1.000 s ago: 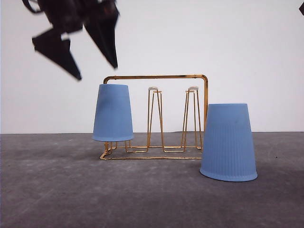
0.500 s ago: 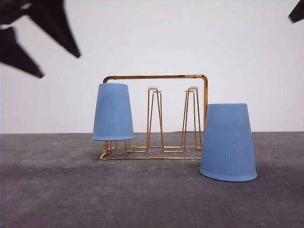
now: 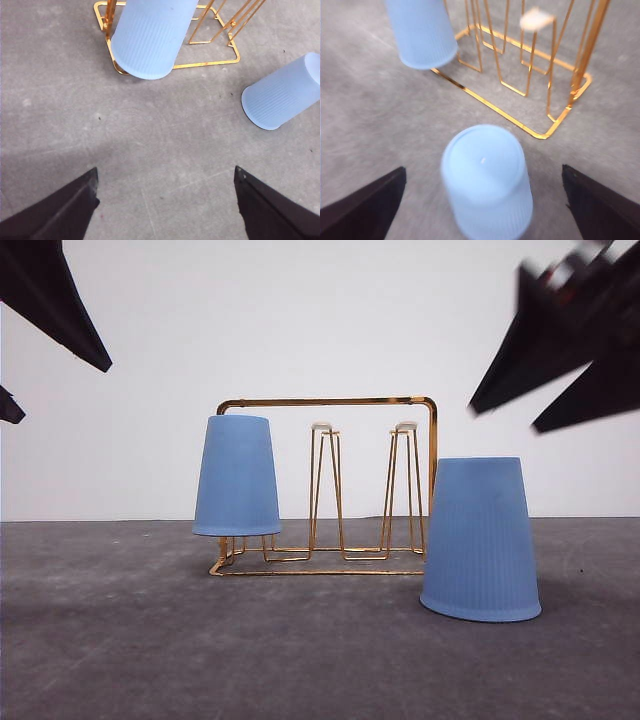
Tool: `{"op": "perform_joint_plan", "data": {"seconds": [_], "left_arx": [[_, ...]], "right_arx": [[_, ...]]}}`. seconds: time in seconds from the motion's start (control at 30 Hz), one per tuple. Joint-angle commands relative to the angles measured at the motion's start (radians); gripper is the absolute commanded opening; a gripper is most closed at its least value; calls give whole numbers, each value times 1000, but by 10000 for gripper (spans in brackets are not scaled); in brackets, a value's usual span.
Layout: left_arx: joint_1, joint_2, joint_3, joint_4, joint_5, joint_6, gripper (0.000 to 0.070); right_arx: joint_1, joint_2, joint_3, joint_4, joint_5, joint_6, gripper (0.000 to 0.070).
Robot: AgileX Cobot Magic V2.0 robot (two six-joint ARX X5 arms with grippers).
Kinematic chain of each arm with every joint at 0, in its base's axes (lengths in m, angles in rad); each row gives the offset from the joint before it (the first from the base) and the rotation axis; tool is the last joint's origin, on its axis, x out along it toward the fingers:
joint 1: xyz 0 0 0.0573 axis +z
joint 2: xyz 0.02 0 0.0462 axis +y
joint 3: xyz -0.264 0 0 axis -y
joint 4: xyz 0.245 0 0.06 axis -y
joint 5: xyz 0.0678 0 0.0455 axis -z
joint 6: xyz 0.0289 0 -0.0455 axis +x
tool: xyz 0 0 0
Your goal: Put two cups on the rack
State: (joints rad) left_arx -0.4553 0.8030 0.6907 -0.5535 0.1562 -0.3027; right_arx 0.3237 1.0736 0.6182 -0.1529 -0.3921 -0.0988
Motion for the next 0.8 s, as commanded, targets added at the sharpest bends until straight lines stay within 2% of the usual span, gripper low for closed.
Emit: {"op": "perform_joint_plan", "data": {"seconds": [0.0, 0.27, 0.43, 0.57, 0.67, 0.77], "left_arx": [[-2, 7, 13, 7, -2, -5, 504], [-2, 7, 13, 7, -3, -5, 504], [-2, 7, 13, 7, -3, -4, 504], [-2, 7, 13, 7, -3, -4, 504], [-2, 7, 13, 7, -3, -4, 503], [-2, 7, 13, 7, -3, 0, 503]], "right_arx": [[11, 59, 12, 40, 1, 20, 635], [21, 276, 12, 131, 1, 22, 613], [21, 316, 17, 136, -3, 46, 370], [21, 278, 92, -29, -8, 81, 358], [21, 245, 200, -207, -7, 80, 358], [26, 224, 316, -330, -6, 71, 358]]}}
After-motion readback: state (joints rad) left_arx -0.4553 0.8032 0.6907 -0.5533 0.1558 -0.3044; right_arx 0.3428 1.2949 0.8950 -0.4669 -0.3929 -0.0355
